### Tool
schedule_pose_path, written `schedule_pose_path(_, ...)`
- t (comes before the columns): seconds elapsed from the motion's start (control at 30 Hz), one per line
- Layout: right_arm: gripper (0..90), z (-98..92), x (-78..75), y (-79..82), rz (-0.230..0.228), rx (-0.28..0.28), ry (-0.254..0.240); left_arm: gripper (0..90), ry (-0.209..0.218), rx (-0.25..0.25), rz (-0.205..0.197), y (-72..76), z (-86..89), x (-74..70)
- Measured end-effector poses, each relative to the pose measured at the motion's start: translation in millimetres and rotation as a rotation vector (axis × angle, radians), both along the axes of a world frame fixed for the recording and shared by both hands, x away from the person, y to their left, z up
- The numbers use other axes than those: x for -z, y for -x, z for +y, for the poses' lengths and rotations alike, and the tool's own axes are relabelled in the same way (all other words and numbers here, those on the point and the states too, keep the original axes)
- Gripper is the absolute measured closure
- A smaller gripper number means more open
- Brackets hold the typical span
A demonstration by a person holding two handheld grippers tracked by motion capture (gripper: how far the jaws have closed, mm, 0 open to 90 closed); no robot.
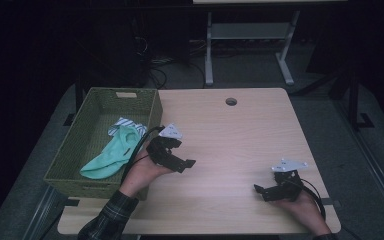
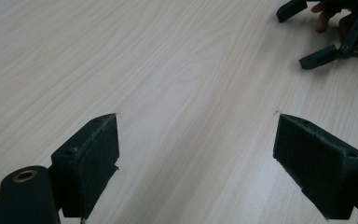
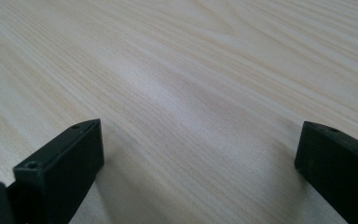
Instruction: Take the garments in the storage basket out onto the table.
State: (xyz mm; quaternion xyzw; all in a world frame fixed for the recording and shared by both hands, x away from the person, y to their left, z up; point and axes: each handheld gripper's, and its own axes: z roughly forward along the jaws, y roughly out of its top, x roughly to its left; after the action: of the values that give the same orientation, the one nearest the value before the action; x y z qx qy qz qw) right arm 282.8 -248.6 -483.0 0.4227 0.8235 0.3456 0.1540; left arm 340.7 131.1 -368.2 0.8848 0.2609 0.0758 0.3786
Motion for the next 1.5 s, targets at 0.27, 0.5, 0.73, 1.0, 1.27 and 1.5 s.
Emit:
schedule_pose_path(0.27, 0.6, 0.0, 0.0, 0.0, 0.0, 0.0, 0.0, 13.6, -0.004, 0.004, 0.0, -4.2, 4.9, -8.8)
schedule_pose_path(0.5, 0.6, 0.0, 0.0, 0.0, 0.001, 0.0, 0.0, 13.6, -0.001, -0.003, -0.002, -4.8, 12.7, -14.0)
schedule_pose_path(0.73, 0.6, 0.0, 0.0, 0.0, 0.0, 0.0, 0.0, 13.7, -0.003, -0.034, -0.015, -6.8, 27.9, -18.2)
schedule_pose_path(1.0, 0.6, 0.0, 0.0, 0.0, 0.0, 0.0, 0.0, 13.7, 0.002, -0.063, -0.021, -9.0, 41.0, -19.9)
schedule_pose_path(1.27, 0.6, -0.1, 0.0, 0.0, 0.0, 0.0, 0.0, 13.7, -0.005, -0.089, -0.025, -10.3, 53.0, -20.9)
schedule_pose_path(1.5, 0.6, -0.1, 0.0, 0.0, 0.0, 0.0, 0.0, 13.7, -0.003, -0.119, -0.027, -11.2, 67.5, -23.5)
